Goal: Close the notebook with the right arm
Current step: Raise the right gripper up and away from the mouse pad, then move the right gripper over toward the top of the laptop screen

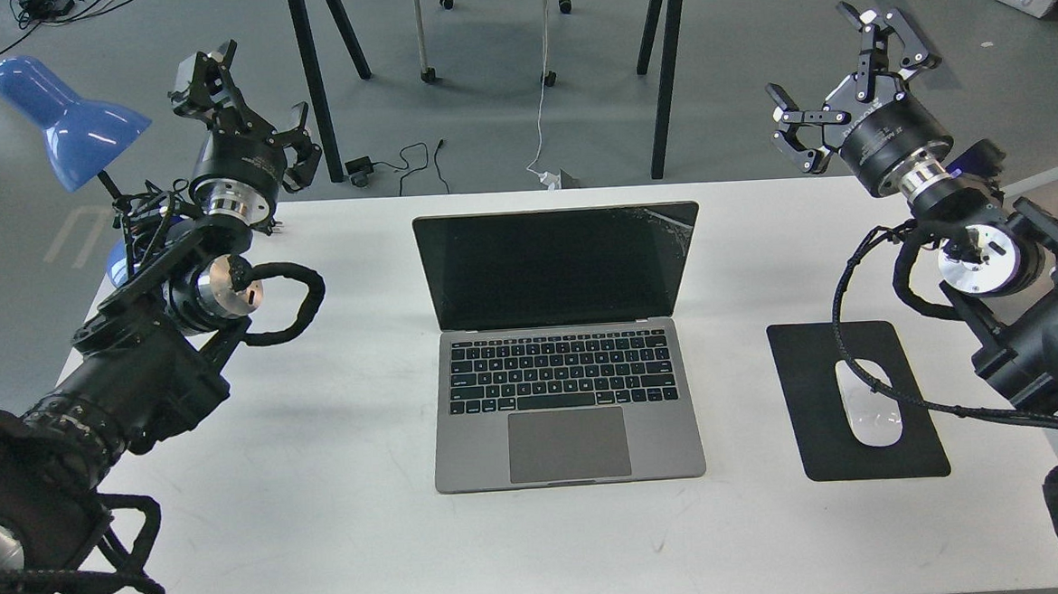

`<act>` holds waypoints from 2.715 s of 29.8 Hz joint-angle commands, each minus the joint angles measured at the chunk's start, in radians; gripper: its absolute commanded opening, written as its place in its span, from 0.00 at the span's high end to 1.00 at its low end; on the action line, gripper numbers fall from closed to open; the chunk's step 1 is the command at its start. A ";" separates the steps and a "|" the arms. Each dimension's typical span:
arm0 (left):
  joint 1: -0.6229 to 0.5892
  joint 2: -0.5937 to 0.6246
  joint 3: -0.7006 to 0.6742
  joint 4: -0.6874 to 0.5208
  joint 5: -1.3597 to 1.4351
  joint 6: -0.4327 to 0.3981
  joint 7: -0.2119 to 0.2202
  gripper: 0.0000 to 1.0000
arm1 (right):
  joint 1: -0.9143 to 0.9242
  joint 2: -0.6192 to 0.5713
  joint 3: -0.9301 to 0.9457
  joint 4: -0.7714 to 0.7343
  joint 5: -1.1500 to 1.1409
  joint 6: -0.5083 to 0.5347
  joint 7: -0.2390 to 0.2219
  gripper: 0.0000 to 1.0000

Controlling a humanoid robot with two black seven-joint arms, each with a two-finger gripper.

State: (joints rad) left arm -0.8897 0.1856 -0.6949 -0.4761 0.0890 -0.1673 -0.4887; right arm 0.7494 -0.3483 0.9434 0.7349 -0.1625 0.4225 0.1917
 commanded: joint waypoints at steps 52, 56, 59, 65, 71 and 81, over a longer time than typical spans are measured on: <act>0.000 0.000 0.000 -0.001 0.000 0.005 0.000 0.00 | 0.427 0.264 -0.799 -0.215 -0.195 -0.363 -0.023 0.00; 0.000 0.000 0.000 0.001 0.000 0.005 0.000 0.00 | 0.433 0.264 -0.844 -0.213 -0.195 -0.357 -0.023 0.00; 0.000 0.000 0.000 -0.001 0.000 0.005 0.000 0.00 | 0.438 0.262 -0.857 -0.204 -0.193 -0.338 -0.023 0.00; 0.000 0.000 0.000 -0.001 0.000 0.005 0.000 0.00 | 0.441 0.262 -0.857 -0.200 -0.193 -0.269 -0.025 0.00; 0.000 0.000 0.000 -0.001 0.000 0.005 0.000 0.00 | 0.441 0.252 -0.859 -0.192 -0.193 -0.202 -0.025 0.00; 0.000 0.000 0.000 0.001 0.000 0.005 0.000 0.00 | 0.430 0.134 -0.862 0.004 -0.193 -0.122 -0.025 0.00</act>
State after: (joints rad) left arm -0.8897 0.1857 -0.6949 -0.4760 0.0890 -0.1626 -0.4887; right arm 1.1890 -0.1739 0.0830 0.6735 -0.3552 0.2775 0.1671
